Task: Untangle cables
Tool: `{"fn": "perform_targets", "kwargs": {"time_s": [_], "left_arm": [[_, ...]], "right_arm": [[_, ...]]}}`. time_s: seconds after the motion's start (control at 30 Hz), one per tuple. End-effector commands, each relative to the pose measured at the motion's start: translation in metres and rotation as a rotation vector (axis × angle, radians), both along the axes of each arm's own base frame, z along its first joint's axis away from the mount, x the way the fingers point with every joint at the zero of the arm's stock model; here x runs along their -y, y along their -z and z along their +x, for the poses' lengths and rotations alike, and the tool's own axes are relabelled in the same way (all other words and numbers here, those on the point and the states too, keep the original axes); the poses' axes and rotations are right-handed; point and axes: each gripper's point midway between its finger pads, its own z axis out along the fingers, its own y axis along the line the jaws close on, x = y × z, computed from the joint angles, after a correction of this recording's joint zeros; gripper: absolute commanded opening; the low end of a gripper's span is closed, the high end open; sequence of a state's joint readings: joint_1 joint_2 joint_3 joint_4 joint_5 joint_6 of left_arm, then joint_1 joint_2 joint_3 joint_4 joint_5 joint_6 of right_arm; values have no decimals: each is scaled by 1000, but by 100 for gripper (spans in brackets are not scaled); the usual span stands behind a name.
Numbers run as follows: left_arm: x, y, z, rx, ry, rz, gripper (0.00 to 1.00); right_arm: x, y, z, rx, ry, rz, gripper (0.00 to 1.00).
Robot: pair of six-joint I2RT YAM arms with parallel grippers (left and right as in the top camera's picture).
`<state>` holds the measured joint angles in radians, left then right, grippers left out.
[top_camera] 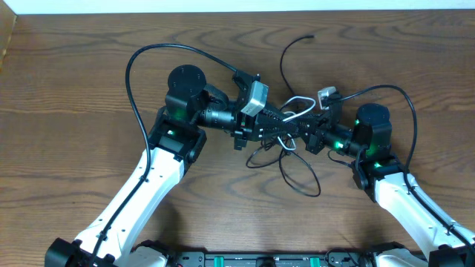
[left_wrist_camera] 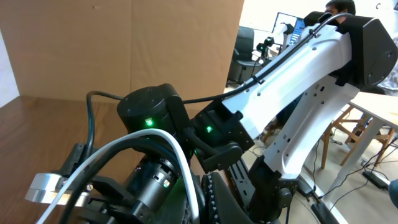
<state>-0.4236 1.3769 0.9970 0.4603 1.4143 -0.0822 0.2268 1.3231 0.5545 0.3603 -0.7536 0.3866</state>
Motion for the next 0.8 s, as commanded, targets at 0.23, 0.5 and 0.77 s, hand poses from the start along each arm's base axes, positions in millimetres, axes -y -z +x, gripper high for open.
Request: {"fn": "perform_targets", "kwargs": {"time_s": [0.23,0.5,0.77], "left_arm": [[-45,31,95,-186,-491,105,8],[-114,64,135,-360,-737,180,8],[-126,68,138,-389,-767,187,8]], "right_arm": [[66,58,11,-335,322,-72,1],[157,118,-24,-744,681,-119,1],[164,122,-33,-833,726,-65,1]]}}
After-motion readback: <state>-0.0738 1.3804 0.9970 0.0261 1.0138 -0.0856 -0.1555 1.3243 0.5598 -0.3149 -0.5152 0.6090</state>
